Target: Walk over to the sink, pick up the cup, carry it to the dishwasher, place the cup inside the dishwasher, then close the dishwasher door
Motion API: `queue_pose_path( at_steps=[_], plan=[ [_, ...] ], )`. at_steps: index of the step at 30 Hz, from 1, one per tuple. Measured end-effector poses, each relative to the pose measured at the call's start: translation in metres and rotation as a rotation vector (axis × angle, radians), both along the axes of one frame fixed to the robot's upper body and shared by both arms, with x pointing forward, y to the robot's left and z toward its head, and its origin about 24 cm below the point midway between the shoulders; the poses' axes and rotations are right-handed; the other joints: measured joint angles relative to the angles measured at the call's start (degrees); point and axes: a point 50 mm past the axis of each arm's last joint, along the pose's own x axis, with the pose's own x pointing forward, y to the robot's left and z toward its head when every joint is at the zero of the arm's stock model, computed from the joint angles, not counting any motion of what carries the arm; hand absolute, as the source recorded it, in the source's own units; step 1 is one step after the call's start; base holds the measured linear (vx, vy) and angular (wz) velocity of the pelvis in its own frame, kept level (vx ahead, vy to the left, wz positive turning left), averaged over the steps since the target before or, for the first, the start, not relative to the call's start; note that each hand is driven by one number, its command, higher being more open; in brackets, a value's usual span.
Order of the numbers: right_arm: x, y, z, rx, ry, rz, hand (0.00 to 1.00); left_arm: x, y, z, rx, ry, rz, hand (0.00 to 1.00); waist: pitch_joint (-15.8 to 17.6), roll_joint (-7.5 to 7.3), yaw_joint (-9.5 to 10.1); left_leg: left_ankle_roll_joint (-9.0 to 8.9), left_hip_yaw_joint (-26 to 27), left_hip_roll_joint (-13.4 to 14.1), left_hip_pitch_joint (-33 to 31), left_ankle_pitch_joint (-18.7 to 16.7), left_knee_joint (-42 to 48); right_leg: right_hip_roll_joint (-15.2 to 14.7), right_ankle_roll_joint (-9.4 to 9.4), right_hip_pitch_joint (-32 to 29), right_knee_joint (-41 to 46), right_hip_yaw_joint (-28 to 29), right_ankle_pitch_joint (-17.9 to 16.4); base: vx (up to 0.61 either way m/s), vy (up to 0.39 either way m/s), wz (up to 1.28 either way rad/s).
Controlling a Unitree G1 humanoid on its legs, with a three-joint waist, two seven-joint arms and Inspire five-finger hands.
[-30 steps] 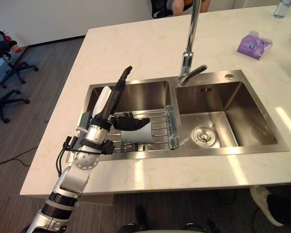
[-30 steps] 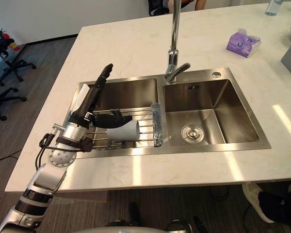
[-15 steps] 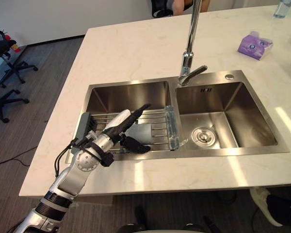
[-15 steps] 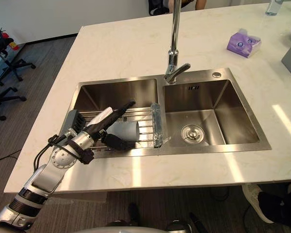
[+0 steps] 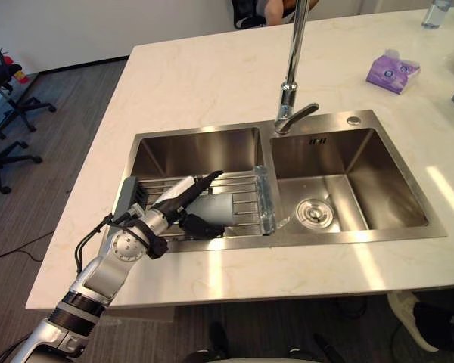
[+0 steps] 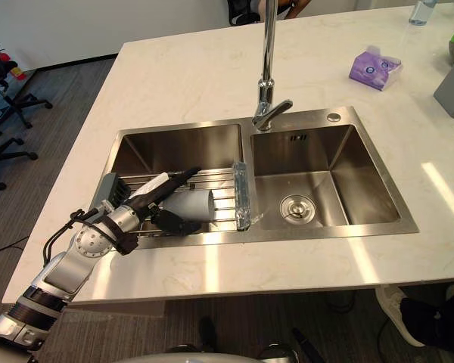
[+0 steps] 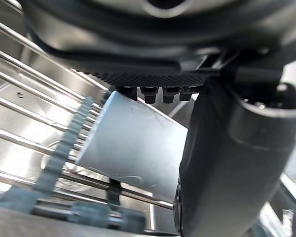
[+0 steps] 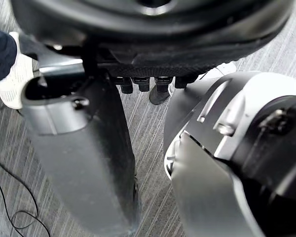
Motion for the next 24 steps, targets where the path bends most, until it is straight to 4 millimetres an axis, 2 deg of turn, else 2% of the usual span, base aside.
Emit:
queue_pose_path(
  at_steps=[24],
  plan=[
    [0.002,0.004,-0.001,0.006,0.012,0.041,1.0,0.013,0.005,-0.003,0.125,0.129,-0.048,1.0,0.4,-0.56,-1.2,-0.61,1.0,0.8,0.5,-0.4,0.0,0.4,-0.25,0.2,-0.9,0.0,0.6,0.0,-0.008,-0.02]
  ],
)
